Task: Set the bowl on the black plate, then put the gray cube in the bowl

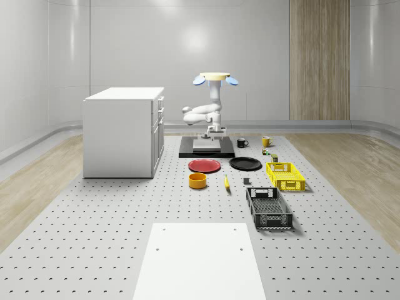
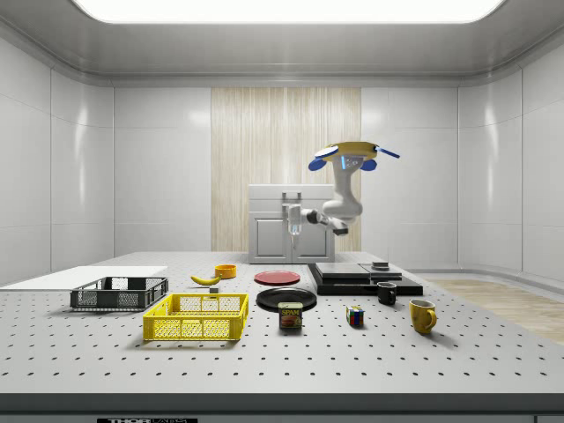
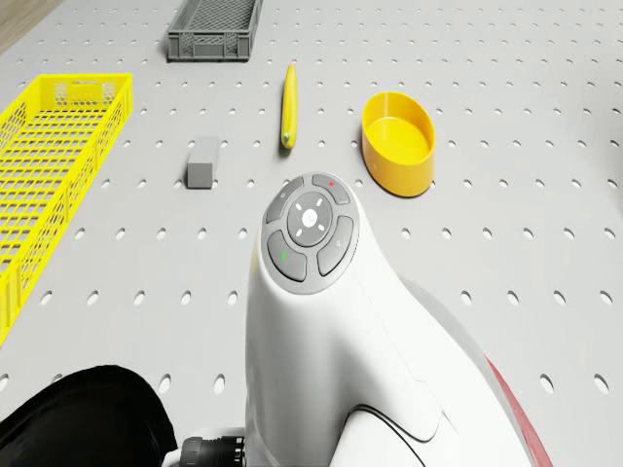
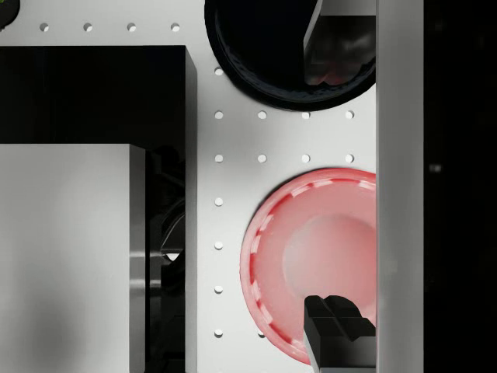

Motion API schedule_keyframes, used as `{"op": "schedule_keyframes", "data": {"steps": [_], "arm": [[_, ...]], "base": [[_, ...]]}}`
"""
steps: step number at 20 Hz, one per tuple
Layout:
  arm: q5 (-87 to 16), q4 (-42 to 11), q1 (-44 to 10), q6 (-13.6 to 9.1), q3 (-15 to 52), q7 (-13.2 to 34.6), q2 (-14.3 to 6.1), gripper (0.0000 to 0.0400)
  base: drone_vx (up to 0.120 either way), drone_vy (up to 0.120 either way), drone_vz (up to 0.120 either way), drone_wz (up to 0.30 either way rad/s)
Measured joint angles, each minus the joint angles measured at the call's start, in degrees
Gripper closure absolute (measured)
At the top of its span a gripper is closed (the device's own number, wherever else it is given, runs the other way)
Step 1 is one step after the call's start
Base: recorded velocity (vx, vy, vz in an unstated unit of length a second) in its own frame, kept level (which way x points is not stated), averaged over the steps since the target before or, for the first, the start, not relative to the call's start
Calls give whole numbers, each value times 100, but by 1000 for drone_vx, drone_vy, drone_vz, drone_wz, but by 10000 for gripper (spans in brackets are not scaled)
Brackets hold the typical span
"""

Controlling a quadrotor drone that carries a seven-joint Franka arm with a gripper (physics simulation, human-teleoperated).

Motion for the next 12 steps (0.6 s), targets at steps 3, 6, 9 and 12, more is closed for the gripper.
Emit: {"op": "schedule_keyframes", "data": {"steps": [3, 6, 9, 12], "arm": [[29, 4, -17, 58, 14, 15, -63, 0], [57, 7, -33, 115, 28, 30, -124, 0], [84, 10, -48, 170, 40, 44, -182, 0], [110, 14, -63, 223, 53, 57, -240, 0]], "base": [[120, 0, -120, 0], [120, 0, -120, 0], [120, 0, -120, 0], [120, 0, -120, 0]]}}
